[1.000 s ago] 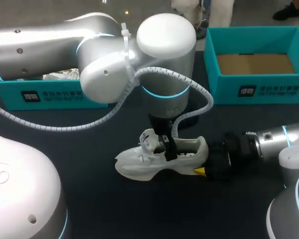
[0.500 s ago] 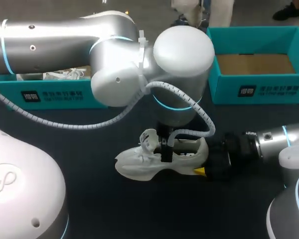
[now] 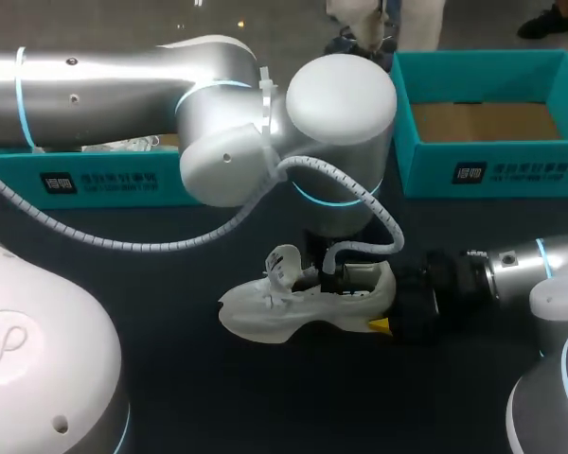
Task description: Take the shoe out of the shoebox, open the shoe tongue, remove and reinsert the insole, then place the shoe into the shoebox
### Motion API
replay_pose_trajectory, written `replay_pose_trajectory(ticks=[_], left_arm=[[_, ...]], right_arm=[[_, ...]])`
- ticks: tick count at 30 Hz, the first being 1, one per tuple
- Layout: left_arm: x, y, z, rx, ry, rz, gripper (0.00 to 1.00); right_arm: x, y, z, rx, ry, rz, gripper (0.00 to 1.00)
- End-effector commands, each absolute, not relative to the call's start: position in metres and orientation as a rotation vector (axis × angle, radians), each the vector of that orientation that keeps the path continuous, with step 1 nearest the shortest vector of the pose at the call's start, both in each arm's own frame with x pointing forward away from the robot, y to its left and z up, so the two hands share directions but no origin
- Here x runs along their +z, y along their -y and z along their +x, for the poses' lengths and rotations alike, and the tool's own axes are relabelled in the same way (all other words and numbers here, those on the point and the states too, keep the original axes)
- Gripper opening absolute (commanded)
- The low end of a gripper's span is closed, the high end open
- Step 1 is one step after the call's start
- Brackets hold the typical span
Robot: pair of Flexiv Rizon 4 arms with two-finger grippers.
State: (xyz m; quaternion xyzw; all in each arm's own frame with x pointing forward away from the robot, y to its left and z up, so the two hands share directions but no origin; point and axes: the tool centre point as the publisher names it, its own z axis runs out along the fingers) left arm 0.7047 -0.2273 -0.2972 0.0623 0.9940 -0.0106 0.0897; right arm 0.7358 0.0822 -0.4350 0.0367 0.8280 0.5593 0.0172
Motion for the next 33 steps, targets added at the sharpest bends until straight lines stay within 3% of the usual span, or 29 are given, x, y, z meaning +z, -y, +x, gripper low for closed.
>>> replay_pose_trajectory(ticks=[1, 13, 33], left_arm=[[-0.316, 0.243, 0.719, -0.01, -3.003, 0.199, 0.0], [-0.34, 0.254, 0.729, -0.001, -3.037, 0.182, 0.0], [-0.375, 0.237, 0.693, 0.028, -3.113, 0.227, 0.0]], right_arm=[[-0.439, -0.085, 0.736, 1.733, -2.575, 0.116, 0.0], [-0.439, -0.085, 0.736, 1.733, -2.575, 0.116, 0.0], [-0.439, -0.085, 0.736, 1.733, -2.575, 0.116, 0.0]])
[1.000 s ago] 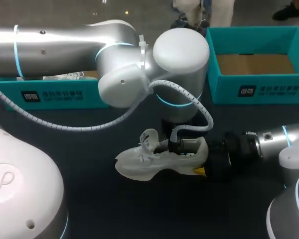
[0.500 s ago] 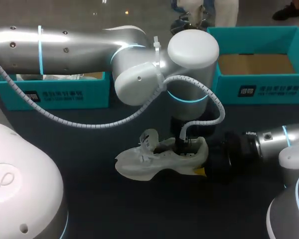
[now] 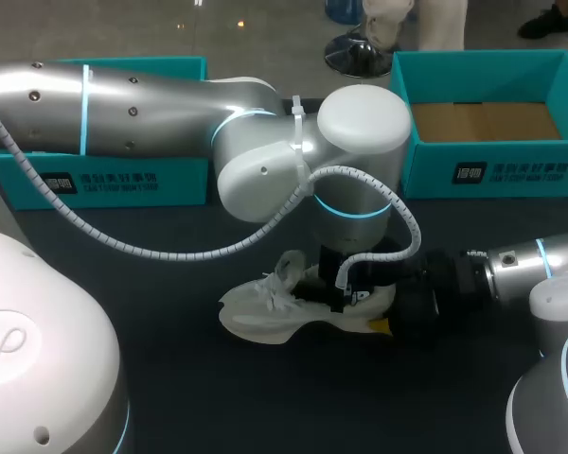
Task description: Take the shoe out of the shoebox, open the shoe tongue, remove and reinsert the insole, then place the shoe into the shoebox
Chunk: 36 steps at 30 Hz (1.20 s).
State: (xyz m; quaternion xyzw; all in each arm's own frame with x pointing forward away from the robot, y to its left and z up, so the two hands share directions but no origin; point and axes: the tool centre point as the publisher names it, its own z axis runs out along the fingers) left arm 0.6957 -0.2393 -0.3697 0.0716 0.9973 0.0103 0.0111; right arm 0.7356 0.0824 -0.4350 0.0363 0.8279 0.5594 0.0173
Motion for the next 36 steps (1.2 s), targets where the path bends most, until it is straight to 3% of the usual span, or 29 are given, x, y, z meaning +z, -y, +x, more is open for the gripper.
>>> replay_pose_trajectory(ticks=[1, 27, 28, 29, 36], left_arm=[[-0.376, 0.237, 0.693, 0.031, -3.114, 0.228, 0.0], [-0.397, 0.237, 0.695, 0.073, -3.149, 0.269, 0.0], [-0.397, 0.237, 0.695, 0.075, -3.149, 0.269, 0.07], [-0.397, 0.236, 0.696, 0.078, -3.149, 0.27, 0.21], [-0.394, 0.235, 0.701, 0.066, -3.14, 0.276, 0.36]], right_arm=[[-0.439, -0.085, 0.736, 1.733, -2.575, 0.116, 0.0], [-0.439, -0.085, 0.736, 1.733, -2.575, 0.116, 0.0], [-0.439, -0.085, 0.736, 1.733, -2.575, 0.116, 0.0], [-0.439, -0.085, 0.736, 1.733, -2.575, 0.116, 0.0], [-0.439, -0.085, 0.736, 1.733, -2.575, 0.116, 0.0]])
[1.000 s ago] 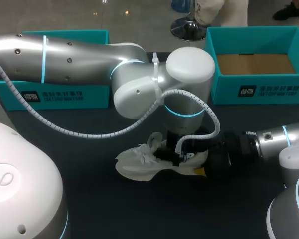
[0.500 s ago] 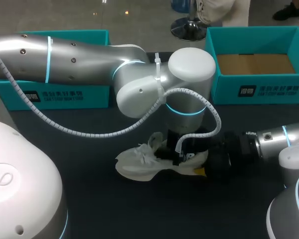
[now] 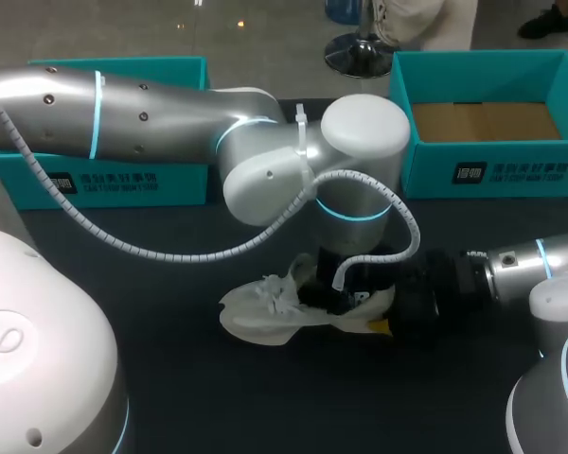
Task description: Take the shoe out of the shoebox, open the shoe tongue, remove and reinsert the insole, then place the shoe into the shoebox
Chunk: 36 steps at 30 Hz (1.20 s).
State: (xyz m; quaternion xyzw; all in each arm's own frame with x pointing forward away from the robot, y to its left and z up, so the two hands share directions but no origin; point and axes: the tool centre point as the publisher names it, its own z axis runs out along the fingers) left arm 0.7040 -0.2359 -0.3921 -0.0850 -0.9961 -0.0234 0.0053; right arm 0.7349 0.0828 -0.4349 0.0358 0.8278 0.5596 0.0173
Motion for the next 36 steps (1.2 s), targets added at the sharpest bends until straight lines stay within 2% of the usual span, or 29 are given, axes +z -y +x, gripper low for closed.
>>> replay_pose_trajectory(ticks=[1, 10, 20, 23, 24, 25, 36], left_arm=[[-0.393, 0.236, 0.701, -0.068, 3.119, -0.275, 0.35], [-0.398, 0.24, 0.701, -0.046, 3.149, -0.309, 0.33], [-0.436, 0.24, 0.703, 0.06, 3.228, -0.299, 0.3], [-0.44, 0.239, 0.705, 0.089, 3.262, -0.275, 0.2], [-0.441, 0.239, 0.706, 0.099, 3.265, -0.27, 0.06], [-0.441, 0.239, 0.706, 0.096, 3.274, -0.267, 0.0], [-0.43, 0.238, 0.714, 0.053, 3.34, -0.227, 0.0]], right_arm=[[-0.439, -0.085, 0.736, 1.733, -2.575, 0.116, 0.0], [-0.439, -0.085, 0.736, 1.733, -2.575, 0.116, 0.0], [-0.439, -0.085, 0.736, 1.733, -2.575, 0.116, 0.0], [-0.439, -0.085, 0.736, 1.733, -2.575, 0.116, 0.0], [-0.439, -0.085, 0.736, 1.733, -2.575, 0.116, 0.0], [-0.439, -0.085, 0.736, 1.733, -2.575, 0.116, 0.0], [-0.439, -0.085, 0.736, 1.733, -2.575, 0.116, 0.0]])
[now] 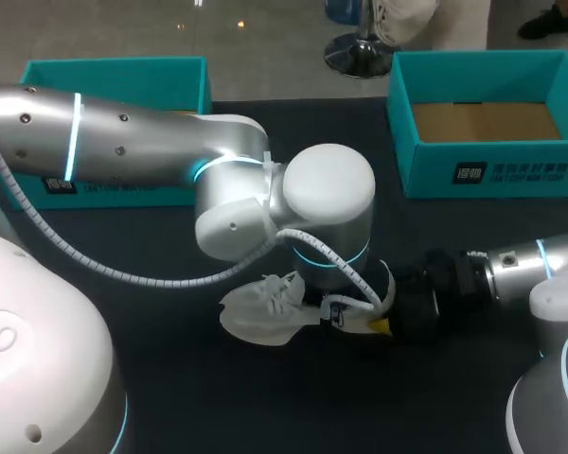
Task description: Take the shoe out of the shoebox, open the shoe tongue, remove and reinsert the insole, then place the shoe into the shoebox
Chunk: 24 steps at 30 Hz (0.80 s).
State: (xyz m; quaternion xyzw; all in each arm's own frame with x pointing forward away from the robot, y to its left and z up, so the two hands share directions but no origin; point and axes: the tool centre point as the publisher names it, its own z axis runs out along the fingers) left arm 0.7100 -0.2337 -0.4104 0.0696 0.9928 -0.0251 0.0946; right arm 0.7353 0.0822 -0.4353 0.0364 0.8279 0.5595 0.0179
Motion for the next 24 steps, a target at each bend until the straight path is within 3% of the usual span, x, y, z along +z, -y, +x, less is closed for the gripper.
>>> replay_pose_trajectory(ticks=[1, 24], left_arm=[[-0.427, 0.237, 0.714, -0.045, -2.927, 0.196, 0.0], [-0.357, 0.227, 0.716, -0.137, -2.834, 0.097, 0.0]], right_arm=[[-0.439, -0.085, 0.736, 1.733, -2.575, 0.116, 0.0], [-0.439, -0.085, 0.736, 1.733, -2.575, 0.116, 0.0]])
